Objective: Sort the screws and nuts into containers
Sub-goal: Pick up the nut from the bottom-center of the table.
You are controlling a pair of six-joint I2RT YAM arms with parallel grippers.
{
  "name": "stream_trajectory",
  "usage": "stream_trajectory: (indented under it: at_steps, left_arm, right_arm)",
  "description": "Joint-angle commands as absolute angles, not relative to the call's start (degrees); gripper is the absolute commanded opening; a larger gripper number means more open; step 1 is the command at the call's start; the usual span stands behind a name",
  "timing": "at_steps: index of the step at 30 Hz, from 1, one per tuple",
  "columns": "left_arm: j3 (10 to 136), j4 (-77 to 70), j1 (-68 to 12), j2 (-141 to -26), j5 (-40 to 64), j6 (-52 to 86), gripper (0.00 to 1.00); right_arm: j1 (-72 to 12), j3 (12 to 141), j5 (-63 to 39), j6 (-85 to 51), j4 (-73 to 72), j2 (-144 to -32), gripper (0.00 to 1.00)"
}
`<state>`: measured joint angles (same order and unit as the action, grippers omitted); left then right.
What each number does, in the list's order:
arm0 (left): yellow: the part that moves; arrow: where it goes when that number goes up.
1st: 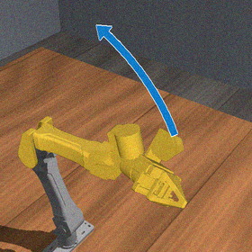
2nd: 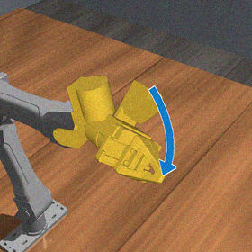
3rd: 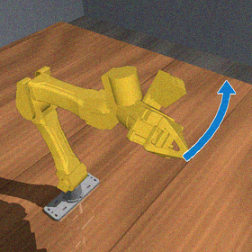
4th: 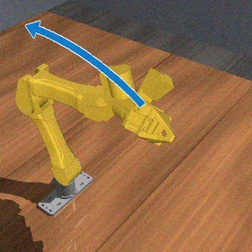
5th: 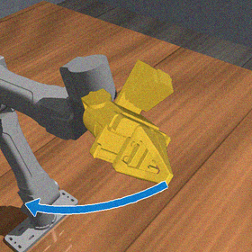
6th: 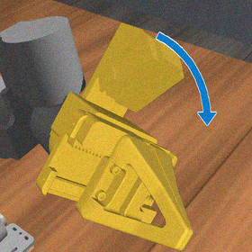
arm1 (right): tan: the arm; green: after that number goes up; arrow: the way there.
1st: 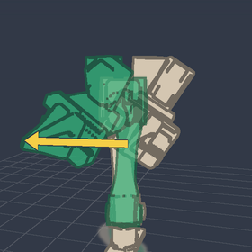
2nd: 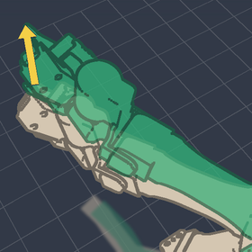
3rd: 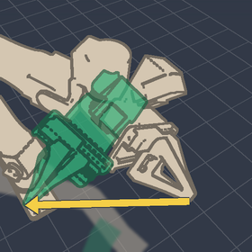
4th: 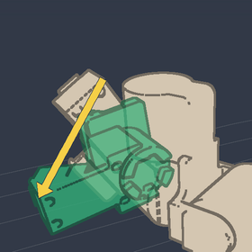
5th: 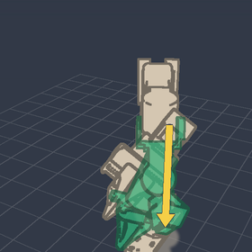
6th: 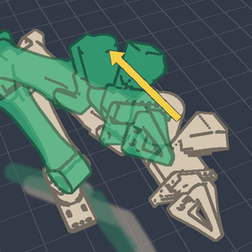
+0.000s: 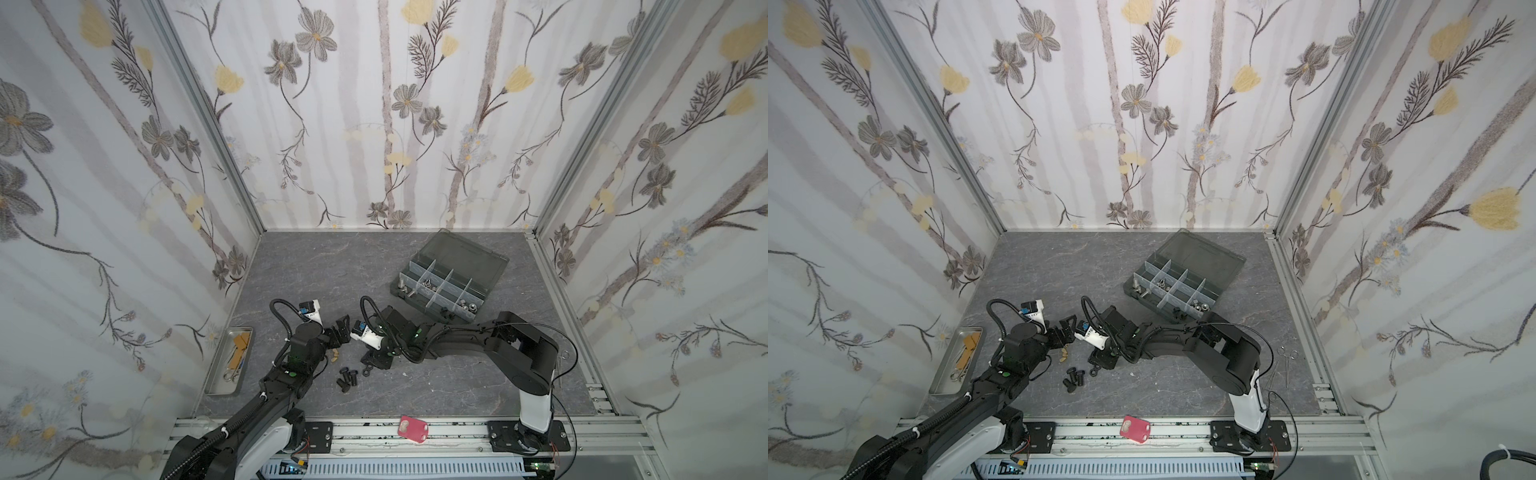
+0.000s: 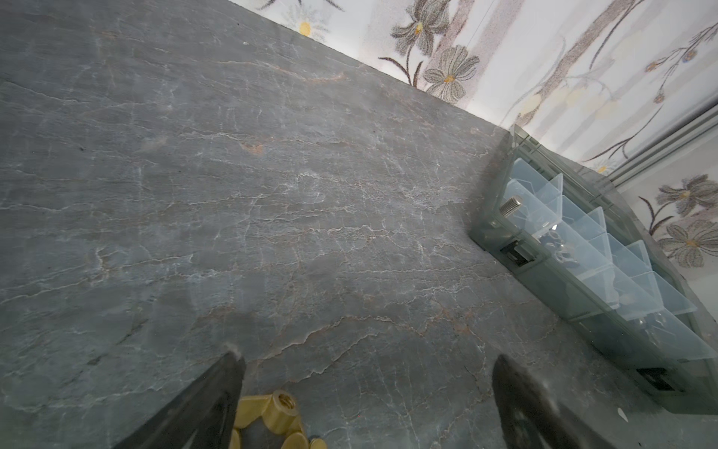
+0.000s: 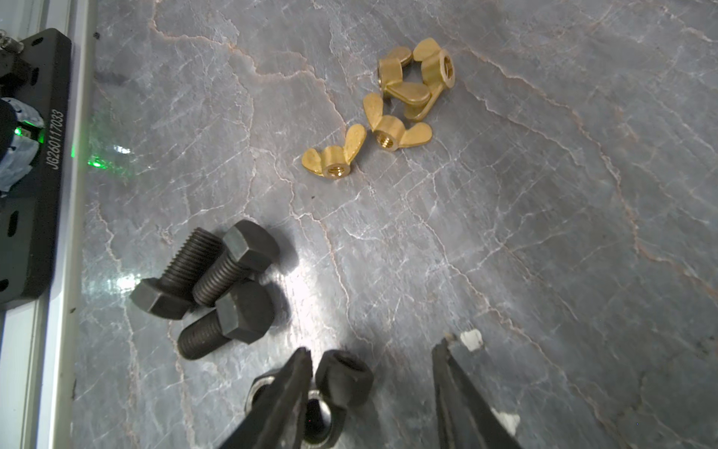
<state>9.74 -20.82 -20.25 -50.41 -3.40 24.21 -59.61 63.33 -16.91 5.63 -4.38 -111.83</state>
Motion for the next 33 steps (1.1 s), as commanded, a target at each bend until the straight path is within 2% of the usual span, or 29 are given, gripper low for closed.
stream_trajectory:
  at_steps: [1,6,17,21,27,33]
  left_arm:
    - [9.4,-24.9,-20.4,-50.0,-1.3,25.4,1.0]
    - [9.3,-25.2,-20.4,-50.5,-1.2,25.3,1.0]
    - [9.3,-25.8,-20.4,-50.4,-0.6,25.3,1.0]
    - [9.5,-27.8,-20.4,-50.2,3.7,23.7,1.0]
    - [9.8,-36.3,-21.2,-51.6,18.3,21.1,1.0]
    - [17.3,-34.8,-30.6,-61.0,26.1,13.1,1.0]
  right_arm:
    - [-60.0,64.6,-16.5,7.1,-1.3,-113.3,0.48]
    - [-60.4,64.5,-16.9,7.7,0.1,-113.8,0.46]
    - [-60.2,63.2,-16.8,7.9,-0.6,-112.5,0.17]
    - [-58.3,61.2,-17.8,6.0,-3.1,-108.5,0.12]
    - [-50.4,57.5,-18.8,0.6,-5.9,-99.3,0.11]
    - [-37.9,55.0,-14.3,-5.2,-1.7,-91.8,0.12]
